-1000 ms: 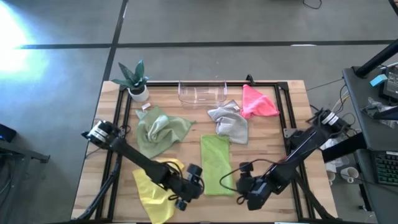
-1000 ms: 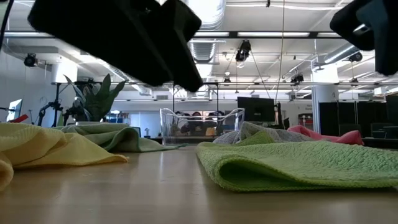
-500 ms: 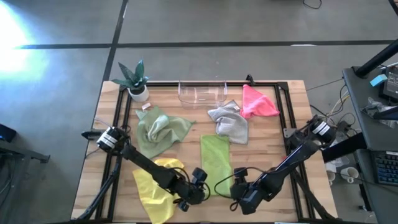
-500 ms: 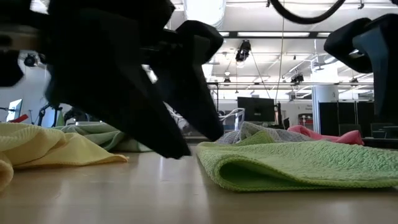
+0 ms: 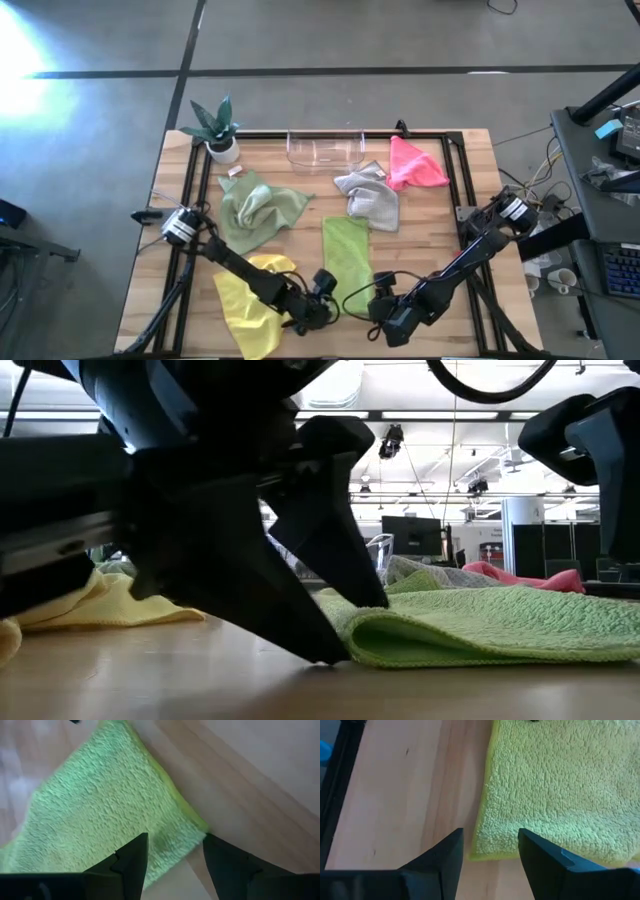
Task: Fold microfiber towels
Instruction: Fold the green microfiber cloth
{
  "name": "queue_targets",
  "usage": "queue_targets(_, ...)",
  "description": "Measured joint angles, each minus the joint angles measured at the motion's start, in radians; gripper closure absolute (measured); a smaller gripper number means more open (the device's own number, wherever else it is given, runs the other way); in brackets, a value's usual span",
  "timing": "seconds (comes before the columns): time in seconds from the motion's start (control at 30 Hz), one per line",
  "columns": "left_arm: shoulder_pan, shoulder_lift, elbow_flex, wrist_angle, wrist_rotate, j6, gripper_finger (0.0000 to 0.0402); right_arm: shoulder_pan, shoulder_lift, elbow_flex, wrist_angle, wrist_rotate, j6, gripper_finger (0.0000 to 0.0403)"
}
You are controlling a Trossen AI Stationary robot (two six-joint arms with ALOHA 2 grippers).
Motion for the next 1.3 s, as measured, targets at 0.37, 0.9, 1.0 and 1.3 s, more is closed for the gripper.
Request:
queue_targets(0.37, 0.002, 0.009, 0.002, 0.025, -0.002, -0.007, 0.0246, 0.000, 0.000, -0.001, 0.020, 0.000, 0.008, 0.0223)
queue_targets(0.9, 0.000, 0.002, 0.018, -0.039, 0.035, -0.188, 0.0395, 0.000, 0.081, 0.001, 0.061, 0.000, 0.001, 0.0223)
queue_targets(1.0, 0.000, -0.011, 0.017, -0.054, 0.036, -0.293, 0.0400, 0.000, 0.084, 0.001, 0.064, 0.000, 0.007, 0.0223)
queue_targets(1.3, 0.007, -0.044, 0.016, -0.063, 0.114, -0.439, 0.0401, 0.000, 0.084, 0.002, 0.136, 0.000, 0.005, 0.0223)
